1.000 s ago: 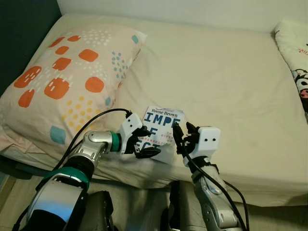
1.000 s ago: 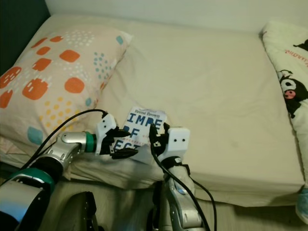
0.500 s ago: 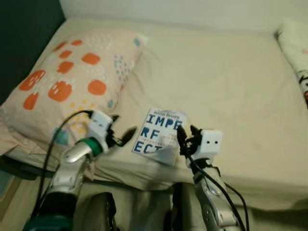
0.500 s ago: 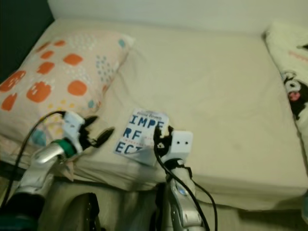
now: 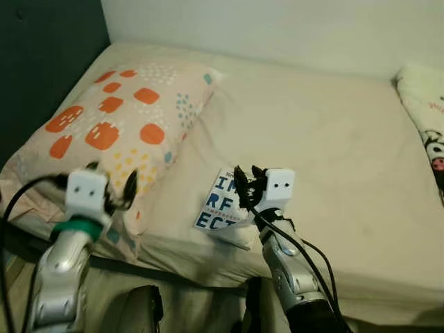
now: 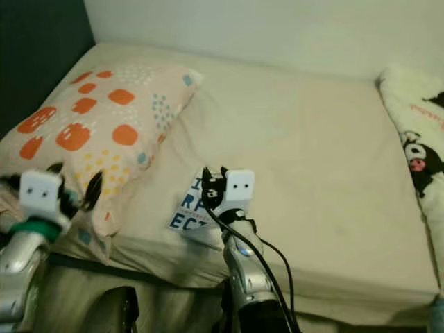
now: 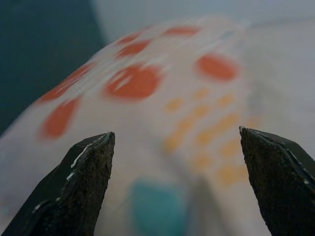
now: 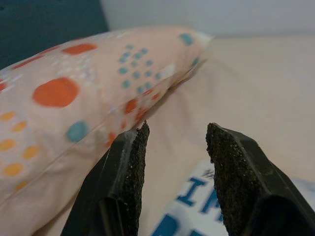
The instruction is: Clean up the room
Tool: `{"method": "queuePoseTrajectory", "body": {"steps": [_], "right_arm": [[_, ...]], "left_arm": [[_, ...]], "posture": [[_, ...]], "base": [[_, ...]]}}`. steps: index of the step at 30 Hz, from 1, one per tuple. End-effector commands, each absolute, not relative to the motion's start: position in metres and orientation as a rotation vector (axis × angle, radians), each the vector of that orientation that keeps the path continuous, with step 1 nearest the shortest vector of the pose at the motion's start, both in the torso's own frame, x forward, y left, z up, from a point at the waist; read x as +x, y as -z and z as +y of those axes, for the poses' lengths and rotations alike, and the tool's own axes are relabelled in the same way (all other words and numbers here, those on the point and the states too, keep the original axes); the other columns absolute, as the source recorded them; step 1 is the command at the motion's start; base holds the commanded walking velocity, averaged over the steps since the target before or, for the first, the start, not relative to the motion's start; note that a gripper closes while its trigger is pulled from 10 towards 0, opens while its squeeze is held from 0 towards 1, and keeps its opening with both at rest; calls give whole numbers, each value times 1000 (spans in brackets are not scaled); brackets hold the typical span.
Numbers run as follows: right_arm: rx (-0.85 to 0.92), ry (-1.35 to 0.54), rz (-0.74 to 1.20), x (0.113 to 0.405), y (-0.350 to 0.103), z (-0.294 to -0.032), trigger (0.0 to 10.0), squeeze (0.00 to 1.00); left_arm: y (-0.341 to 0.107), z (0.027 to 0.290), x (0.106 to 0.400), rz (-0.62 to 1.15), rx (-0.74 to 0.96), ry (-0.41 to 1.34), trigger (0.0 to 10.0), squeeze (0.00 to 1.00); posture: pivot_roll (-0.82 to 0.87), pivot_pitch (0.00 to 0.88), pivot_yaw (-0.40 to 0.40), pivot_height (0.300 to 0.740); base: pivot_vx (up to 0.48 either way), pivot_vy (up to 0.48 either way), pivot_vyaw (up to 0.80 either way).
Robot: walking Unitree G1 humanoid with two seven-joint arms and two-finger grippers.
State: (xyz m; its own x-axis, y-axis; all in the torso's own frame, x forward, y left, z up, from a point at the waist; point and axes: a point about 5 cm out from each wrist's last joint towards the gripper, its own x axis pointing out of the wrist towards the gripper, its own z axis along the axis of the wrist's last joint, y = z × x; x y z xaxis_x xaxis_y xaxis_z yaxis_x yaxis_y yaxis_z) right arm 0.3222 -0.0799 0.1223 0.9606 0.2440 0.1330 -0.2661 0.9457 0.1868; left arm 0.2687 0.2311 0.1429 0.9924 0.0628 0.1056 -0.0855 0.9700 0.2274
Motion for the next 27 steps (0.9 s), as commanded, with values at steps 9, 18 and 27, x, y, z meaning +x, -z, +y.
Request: {"method": "queuePoseTrajectory", "body": {"steps": [9, 18, 27], "right_arm": [[192, -272, -110, 330, -123, -90, 10000, 0], [178, -233, -136, 338, -125, -103, 10000, 0], [181, -229, -144, 336, -126, -96, 10000, 0]], "left_arm": [[-157, 256, 266, -92, 229, -218, 10000, 0], [-156, 256, 279, -68, 237, -235, 10000, 0], [-161, 252, 295, -69, 232, -199, 10000, 0]], "posture": [[254, 33, -78, 625], [211, 25, -44, 685], [221, 19, -42, 730]], "base": [[0, 0, 0], [0, 0, 0], [0, 0, 0]]}}
